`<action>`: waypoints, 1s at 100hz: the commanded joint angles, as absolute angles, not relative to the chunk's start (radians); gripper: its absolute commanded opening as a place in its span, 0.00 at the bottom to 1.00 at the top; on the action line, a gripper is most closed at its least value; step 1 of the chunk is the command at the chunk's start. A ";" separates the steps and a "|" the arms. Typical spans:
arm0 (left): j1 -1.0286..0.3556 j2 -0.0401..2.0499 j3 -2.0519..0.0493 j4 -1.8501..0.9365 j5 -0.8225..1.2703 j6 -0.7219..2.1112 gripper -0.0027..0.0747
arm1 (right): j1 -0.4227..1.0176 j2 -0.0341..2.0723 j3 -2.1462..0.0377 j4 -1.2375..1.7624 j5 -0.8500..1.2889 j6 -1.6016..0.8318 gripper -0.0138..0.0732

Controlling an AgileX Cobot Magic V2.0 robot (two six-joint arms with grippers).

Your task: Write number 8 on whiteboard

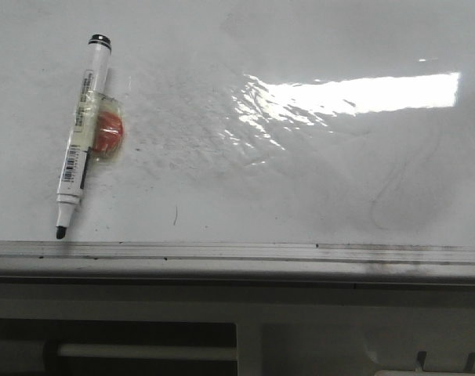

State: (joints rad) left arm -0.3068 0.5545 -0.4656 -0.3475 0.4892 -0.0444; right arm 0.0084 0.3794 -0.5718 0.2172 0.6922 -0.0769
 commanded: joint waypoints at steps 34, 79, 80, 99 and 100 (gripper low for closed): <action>-0.597 0.857 -0.535 -0.683 0.248 0.255 0.51 | 0.125 0.504 -0.660 0.197 0.605 -0.089 0.66; -0.731 1.053 -0.535 -0.697 0.091 0.255 0.51 | 0.125 0.516 -0.660 0.197 0.559 -0.089 0.66; -0.731 1.054 -0.535 -0.697 0.089 0.255 0.51 | 0.125 0.516 -0.660 0.197 0.559 -0.089 0.66; -0.731 1.102 -0.535 -0.697 0.046 0.255 0.41 | 0.125 0.516 -0.660 0.197 0.559 -0.089 0.66; -0.731 1.107 -0.535 -0.697 0.042 0.255 0.40 | 0.125 0.516 -0.660 0.197 0.559 -0.089 0.66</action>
State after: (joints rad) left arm -0.7245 1.0988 -0.5037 -0.6854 0.1256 0.2543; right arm 0.1251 0.5037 -0.6247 0.2020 0.6342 -0.0787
